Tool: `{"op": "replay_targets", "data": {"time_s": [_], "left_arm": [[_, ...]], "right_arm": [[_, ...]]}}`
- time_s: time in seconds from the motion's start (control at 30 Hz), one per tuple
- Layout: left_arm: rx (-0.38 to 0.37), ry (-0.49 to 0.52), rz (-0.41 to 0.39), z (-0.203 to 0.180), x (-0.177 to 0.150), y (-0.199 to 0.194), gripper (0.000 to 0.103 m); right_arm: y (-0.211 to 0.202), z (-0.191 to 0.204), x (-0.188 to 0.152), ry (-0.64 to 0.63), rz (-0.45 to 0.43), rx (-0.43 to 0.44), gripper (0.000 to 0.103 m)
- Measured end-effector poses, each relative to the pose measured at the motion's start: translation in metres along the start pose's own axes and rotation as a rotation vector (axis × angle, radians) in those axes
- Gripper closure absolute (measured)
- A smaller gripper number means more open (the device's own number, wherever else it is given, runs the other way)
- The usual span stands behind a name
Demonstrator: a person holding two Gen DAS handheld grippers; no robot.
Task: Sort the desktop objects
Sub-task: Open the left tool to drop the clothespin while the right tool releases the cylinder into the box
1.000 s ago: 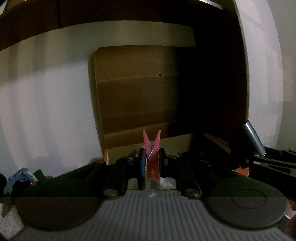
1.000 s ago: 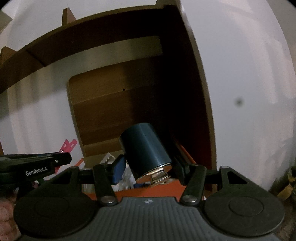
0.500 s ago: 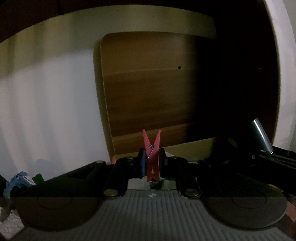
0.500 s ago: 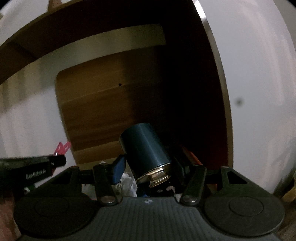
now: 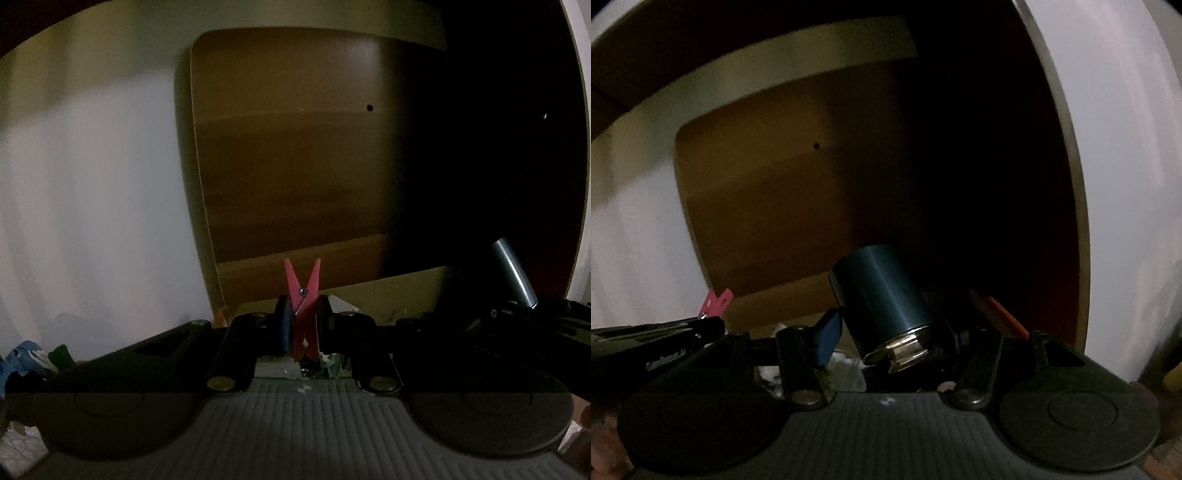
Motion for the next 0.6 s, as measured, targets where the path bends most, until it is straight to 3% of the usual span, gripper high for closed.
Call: {"op": "replay_targets", "data": {"time_s": [0.37,0.4,0.43,0.5,0.53,0.6], "left_arm": [[0.006,-0.016,0.040,0.005,-0.005,0.011,0.087],[0.006,-0.015,0.042,0.005,-0.006,0.012,0.078],[0.010,-0.010,0.040,0.005,-0.008,0.012,0.052],[0.028,-0.002,0.007,0.005,-0.009,0.008,0.013],[0.056,0.007,-0.012,0.005,-0.010,0.006,0.013],[0.047,0.004,-0.014,0.007,-0.009,0.005,0.011]], "right_arm": [[0.010,0.002,-0.005,0.000,0.026,-0.015,0.048],[0.011,0.001,-0.006,0.002,0.030,-0.022,0.048],[0.011,0.000,-0.005,0.006,0.032,-0.028,0.046],[0.013,0.000,-0.005,0.010,0.046,-0.043,0.040],[0.013,-0.001,-0.006,0.017,0.045,-0.042,0.019],[0.009,-0.004,-0.008,0.027,0.025,-0.062,0.001]]}}
Point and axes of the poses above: each gripper's, at about its wrist camera, not at the fingertips, and y roughly the way its jaws point, z to its left, x to its top, the point moved 5 cm from there along y, roughly the way its jaws point, and after that the axes turned 7 degrees about -x, right-handed, at the moved point
